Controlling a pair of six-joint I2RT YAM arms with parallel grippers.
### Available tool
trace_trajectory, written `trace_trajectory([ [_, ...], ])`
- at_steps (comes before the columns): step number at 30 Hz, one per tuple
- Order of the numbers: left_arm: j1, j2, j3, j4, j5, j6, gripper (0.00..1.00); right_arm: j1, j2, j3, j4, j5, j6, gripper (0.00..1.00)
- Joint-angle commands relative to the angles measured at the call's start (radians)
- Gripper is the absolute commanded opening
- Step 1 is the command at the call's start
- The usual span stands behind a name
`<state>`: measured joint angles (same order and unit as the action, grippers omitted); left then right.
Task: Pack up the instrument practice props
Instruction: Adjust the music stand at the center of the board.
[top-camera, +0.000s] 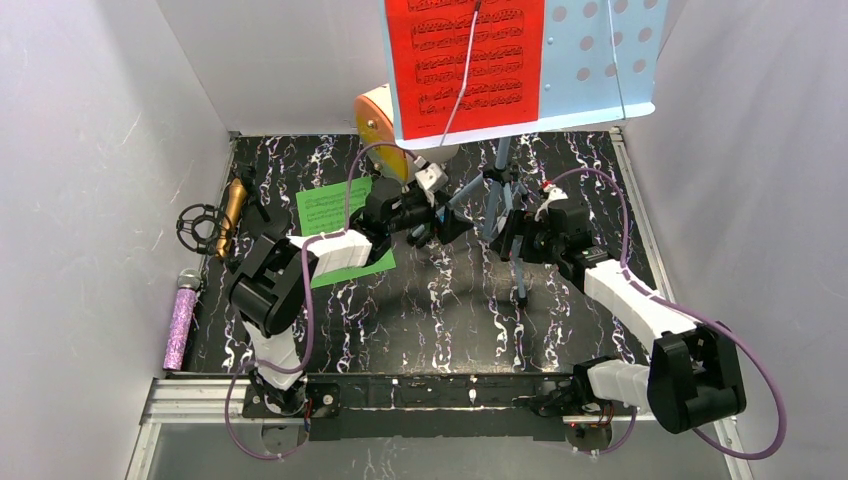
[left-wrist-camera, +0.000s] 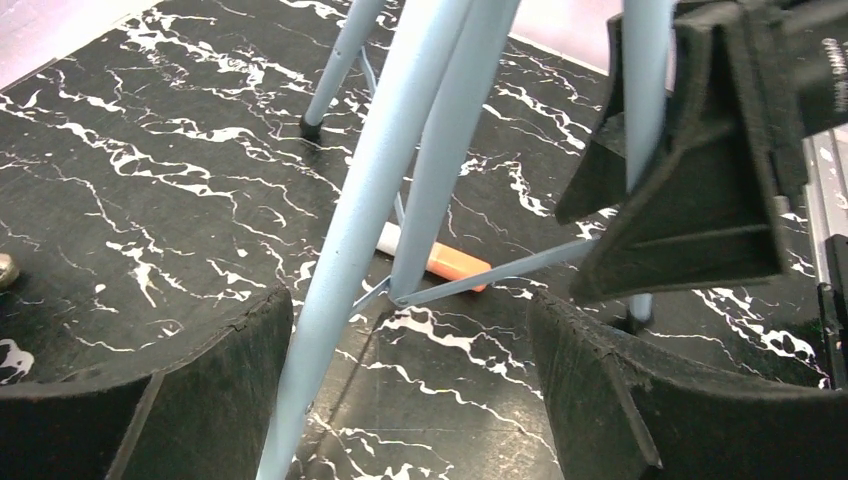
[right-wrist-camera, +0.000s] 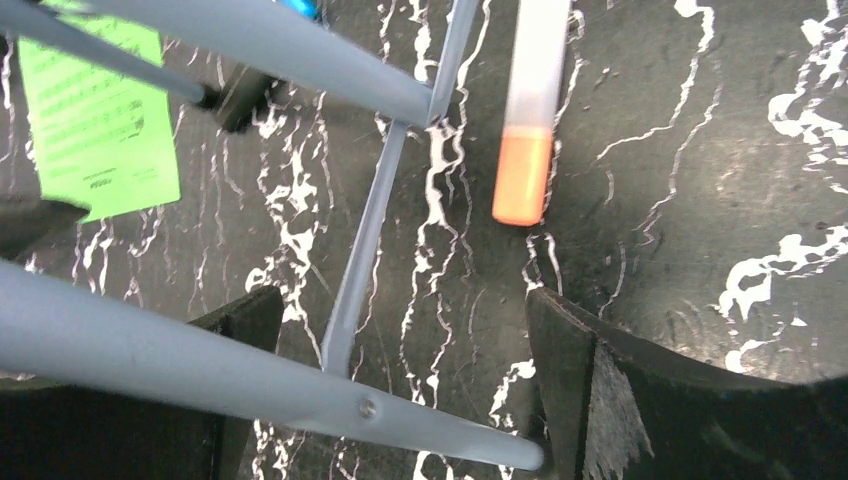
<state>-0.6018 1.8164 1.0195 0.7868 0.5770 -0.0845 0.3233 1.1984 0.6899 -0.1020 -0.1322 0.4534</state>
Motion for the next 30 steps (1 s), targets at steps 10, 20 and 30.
trace_trajectory([
  [10, -0.128, -0.095, -0.131, -0.028, 0.014, -0.021, 0.77, -0.038, 0.103, 0.092, 0.09, 0.107, -0.055, 0.99],
  [20, -0.202, -0.115, -0.172, -0.003, -0.047, -0.031, 0.77, -0.047, 0.138, 0.14, 0.125, 0.126, -0.14, 0.99],
  [30, -0.185, -0.249, -0.265, 0.012, -0.33, -0.143, 0.82, -0.048, 0.047, 0.105, 0.12, 0.175, -0.105, 0.99],
])
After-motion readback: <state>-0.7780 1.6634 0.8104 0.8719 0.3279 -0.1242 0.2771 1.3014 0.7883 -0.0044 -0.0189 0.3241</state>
